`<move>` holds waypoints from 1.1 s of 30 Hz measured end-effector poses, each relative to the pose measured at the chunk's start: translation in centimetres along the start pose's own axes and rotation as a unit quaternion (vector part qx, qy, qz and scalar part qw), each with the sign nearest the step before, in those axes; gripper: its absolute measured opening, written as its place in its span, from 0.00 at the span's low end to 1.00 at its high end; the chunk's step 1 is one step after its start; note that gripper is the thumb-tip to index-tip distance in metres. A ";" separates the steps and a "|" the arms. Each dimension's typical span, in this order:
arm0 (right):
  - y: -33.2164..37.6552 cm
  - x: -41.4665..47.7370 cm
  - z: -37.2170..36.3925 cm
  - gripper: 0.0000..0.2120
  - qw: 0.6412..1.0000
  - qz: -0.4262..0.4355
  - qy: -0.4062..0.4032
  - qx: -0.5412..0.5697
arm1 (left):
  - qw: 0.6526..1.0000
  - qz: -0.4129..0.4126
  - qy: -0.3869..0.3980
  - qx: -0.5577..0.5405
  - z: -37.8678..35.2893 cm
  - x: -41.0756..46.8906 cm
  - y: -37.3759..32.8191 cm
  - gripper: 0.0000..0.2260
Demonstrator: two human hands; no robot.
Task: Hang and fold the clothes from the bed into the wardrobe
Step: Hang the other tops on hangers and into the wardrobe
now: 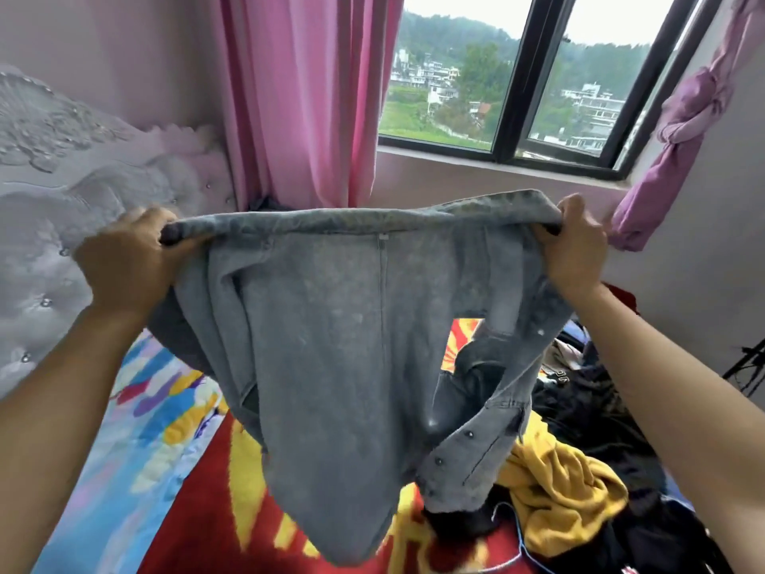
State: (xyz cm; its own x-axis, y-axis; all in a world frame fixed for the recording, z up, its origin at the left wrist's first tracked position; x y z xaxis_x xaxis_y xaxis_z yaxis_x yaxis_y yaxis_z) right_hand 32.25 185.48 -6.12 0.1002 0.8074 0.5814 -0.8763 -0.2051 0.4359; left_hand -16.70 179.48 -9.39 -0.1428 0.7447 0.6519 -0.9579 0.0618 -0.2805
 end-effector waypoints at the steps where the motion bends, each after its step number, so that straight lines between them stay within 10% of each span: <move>1: -0.1 0.1 -1.0 0.24 0.998 0.019 0.035 -0.044 | 0.999 0.034 0.020 -0.004 -0.7 -0.7 1.6 0.29; 5: -2.5 -2.8 -9.5 0.20 0.950 -0.012 0.270 -0.154 | 0.961 0.205 0.171 -0.068 -6.9 -7.4 6.6 0.17; 13: -9.4 -16.4 -22.4 0.19 0.720 -0.149 0.651 -0.189 | 0.836 0.309 0.428 -0.149 -14.4 -20.2 8.3 0.16; 15: -9.4 -16.1 -22.9 0.17 0.731 -0.193 0.641 -0.136 | 0.824 0.316 0.440 -0.167 -14.9 -20.4 8.0 0.18; 20: -9.4 -9.0 -21.7 0.08 0.891 -0.314 0.304 0.125 | 0.803 0.367 0.343 -0.322 -16.6 -18.0 3.2 0.06; 26: -15.8 -13.8 -24.7 0.21 0.861 -0.302 0.408 0.022 | 0.871 0.254 0.370 -0.200 -20.9 -19.1 -4.1 0.04; 33: -28.4 -36.8 -23.3 0.10 0.717 -0.451 0.531 -0.006 | 0.821 0.251 0.493 -0.142 -27.2 -30.7 -7.4 0.10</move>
State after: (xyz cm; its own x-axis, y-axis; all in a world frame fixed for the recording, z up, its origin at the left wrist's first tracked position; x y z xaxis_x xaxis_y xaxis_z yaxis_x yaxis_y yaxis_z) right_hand 42.49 174.53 -55.93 0.2189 0.5756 -0.7879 -0.6851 0.6656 0.2959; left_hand 1.55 174.25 -46.47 -0.0958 0.8906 -0.4446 -0.7228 -0.3693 -0.5841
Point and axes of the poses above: each hand's wrist, its own x-axis towards the middle knuckle, its own z-axis out of the back of the hand, y = z × x, the point moved 8 cm from there along x, towards the middle knuckle, and after that the axes turned 14 degrees about y, right-handed, at the moved point
